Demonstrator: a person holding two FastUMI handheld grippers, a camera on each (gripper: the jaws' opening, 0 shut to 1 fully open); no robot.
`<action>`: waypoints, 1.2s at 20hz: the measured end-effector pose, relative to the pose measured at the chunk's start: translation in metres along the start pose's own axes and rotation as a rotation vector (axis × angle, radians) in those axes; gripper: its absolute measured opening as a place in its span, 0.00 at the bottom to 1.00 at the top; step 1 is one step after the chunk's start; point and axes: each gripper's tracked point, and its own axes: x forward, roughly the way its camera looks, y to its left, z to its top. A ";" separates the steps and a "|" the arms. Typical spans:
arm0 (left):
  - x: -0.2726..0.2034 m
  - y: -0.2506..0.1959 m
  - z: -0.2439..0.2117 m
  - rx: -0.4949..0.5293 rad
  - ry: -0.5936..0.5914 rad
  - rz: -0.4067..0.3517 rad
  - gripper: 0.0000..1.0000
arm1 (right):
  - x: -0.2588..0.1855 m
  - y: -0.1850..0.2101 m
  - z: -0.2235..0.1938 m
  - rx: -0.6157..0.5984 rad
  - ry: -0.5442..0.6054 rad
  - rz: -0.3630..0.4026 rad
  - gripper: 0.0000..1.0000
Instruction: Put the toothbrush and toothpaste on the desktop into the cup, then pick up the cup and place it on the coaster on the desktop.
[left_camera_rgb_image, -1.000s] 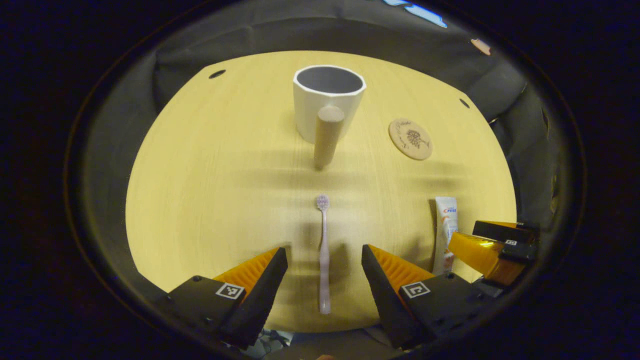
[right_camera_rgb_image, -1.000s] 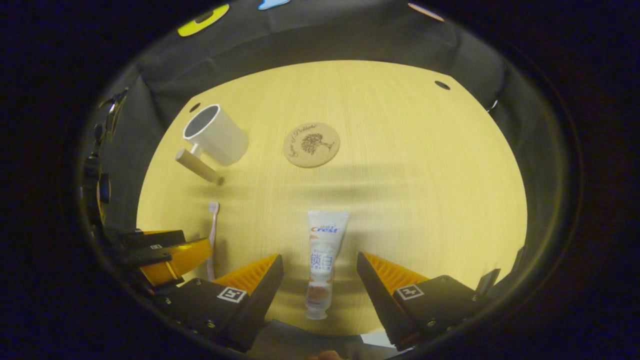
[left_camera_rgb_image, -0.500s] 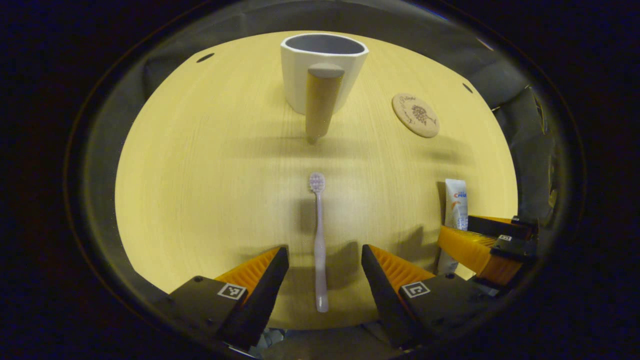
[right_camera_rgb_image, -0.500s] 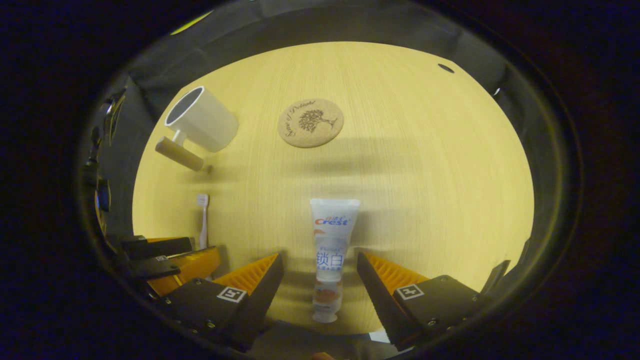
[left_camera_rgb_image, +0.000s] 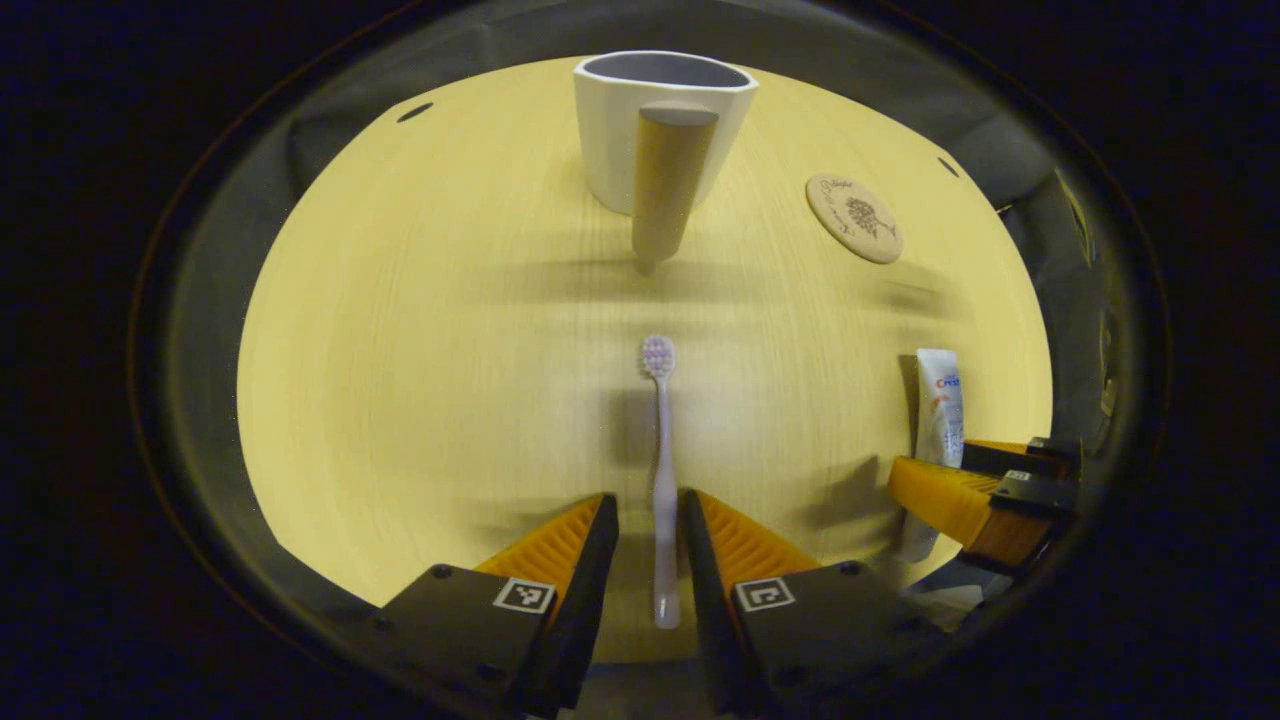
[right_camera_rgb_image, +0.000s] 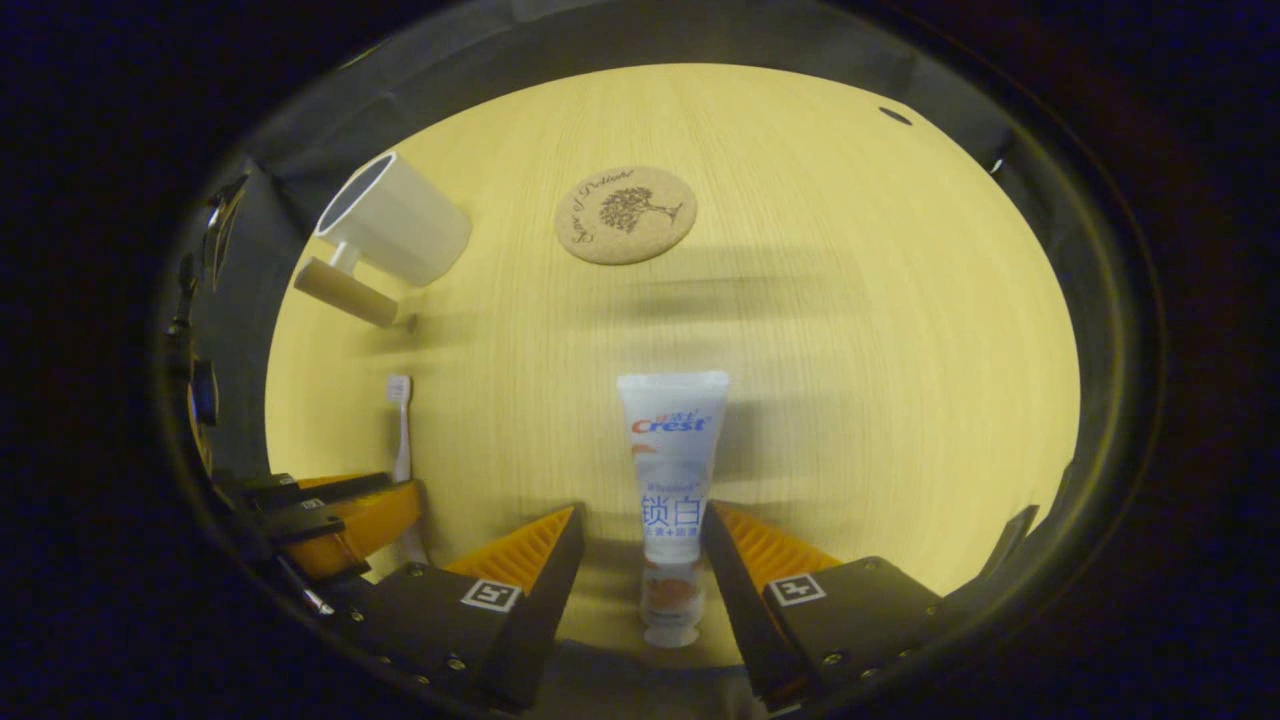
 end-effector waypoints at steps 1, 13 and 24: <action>-0.001 0.000 0.001 0.000 -0.005 -0.003 0.46 | 0.000 -0.003 -0.002 -0.003 0.003 -0.012 0.75; -0.004 0.003 0.000 0.074 -0.075 -0.006 0.16 | -0.002 -0.011 -0.001 0.051 -0.053 0.018 0.23; -0.038 0.005 0.019 -0.028 -0.278 -0.071 0.12 | -0.039 0.002 0.010 -0.018 -0.193 0.105 0.23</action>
